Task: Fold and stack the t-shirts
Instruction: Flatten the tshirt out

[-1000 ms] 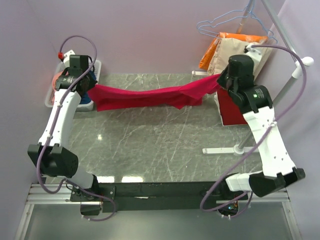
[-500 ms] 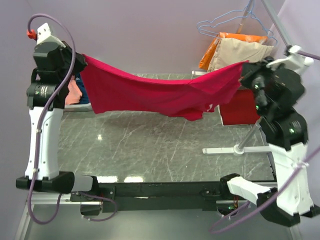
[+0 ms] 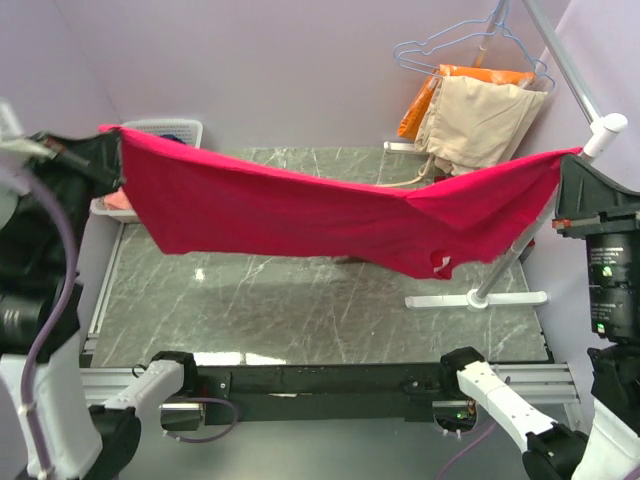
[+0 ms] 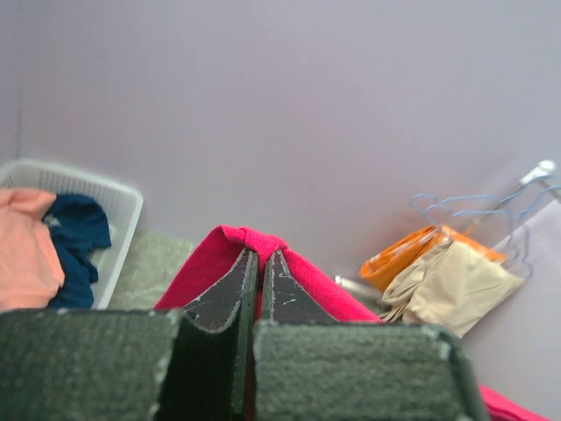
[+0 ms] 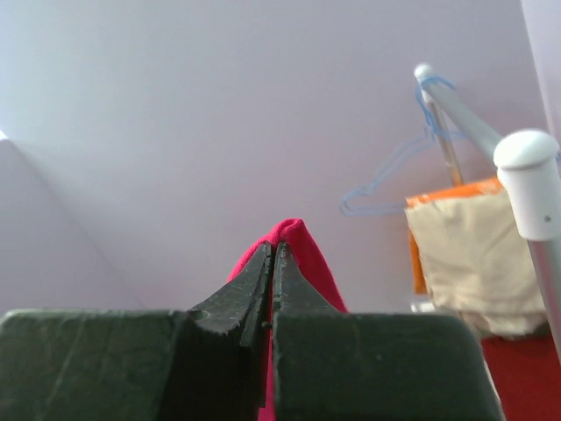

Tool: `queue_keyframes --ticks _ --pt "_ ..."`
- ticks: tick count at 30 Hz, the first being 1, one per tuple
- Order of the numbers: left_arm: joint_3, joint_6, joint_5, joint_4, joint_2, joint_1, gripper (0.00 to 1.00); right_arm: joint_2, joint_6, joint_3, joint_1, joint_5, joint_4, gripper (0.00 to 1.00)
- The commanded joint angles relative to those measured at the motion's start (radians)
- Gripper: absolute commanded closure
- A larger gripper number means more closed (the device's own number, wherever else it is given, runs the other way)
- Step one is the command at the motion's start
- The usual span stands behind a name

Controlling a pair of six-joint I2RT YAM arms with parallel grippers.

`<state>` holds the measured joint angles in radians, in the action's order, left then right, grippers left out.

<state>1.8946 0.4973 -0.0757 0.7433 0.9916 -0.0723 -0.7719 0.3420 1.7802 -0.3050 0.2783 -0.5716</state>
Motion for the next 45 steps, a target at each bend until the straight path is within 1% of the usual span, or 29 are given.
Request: queue_keyframes --ticks 1,2,5,9,13,16,19,24,27,33,37,42,45 --pt "0.011 -0.025 -0.042 -0.035 -0.005 0.002 0.99 -0.039 -0.02 -0.024 -0.005 -0.051 0.116 1.0" --pt "0.009 -0.028 -0.085 -0.041 0.007 0.002 0.99 -0.056 -0.023 -0.033 -0.005 -0.035 0.131 1.0" --pt "-0.017 -0.013 -0.133 -0.074 0.07 0.002 0.99 -0.154 -0.024 -0.03 -0.003 -0.027 0.154 1.0" --pt "-0.064 0.024 -0.148 -0.142 0.166 0.002 0.99 -0.282 -0.026 -0.021 -0.003 -0.015 0.19 1.0" --pt "-0.043 0.044 -0.16 -0.173 0.316 0.002 0.99 -0.401 -0.043 0.015 -0.003 0.001 0.203 1.0" --pt "0.004 0.061 -0.162 -0.159 0.412 0.002 0.99 -0.449 -0.061 0.051 -0.005 0.019 0.199 1.0" --pt "0.029 0.064 -0.147 -0.165 0.443 0.002 0.99 -0.452 -0.072 0.067 -0.003 0.025 0.202 1.0" --pt "0.06 0.046 -0.141 -0.153 0.429 0.003 0.99 -0.412 -0.087 0.058 -0.003 0.029 0.208 1.0" --pt "0.046 0.04 -0.134 -0.144 0.389 0.002 0.99 -0.376 -0.09 0.041 -0.003 0.022 0.204 1.0" --pt "-0.021 0.014 -0.118 -0.095 0.259 0.002 0.99 -0.245 -0.089 -0.013 -0.005 0.004 0.164 1.0" --pt "-0.057 0.012 -0.121 -0.062 0.127 0.003 0.99 -0.158 -0.092 -0.034 -0.005 -0.034 0.121 1.0" --pt "-0.023 0.007 -0.136 -0.032 0.041 0.002 0.99 -0.084 -0.104 0.001 -0.005 -0.065 0.098 1.0" --pt "0.013 0.01 -0.144 -0.032 0.018 0.002 0.99 -0.081 -0.112 0.048 -0.003 -0.082 0.108 1.0"
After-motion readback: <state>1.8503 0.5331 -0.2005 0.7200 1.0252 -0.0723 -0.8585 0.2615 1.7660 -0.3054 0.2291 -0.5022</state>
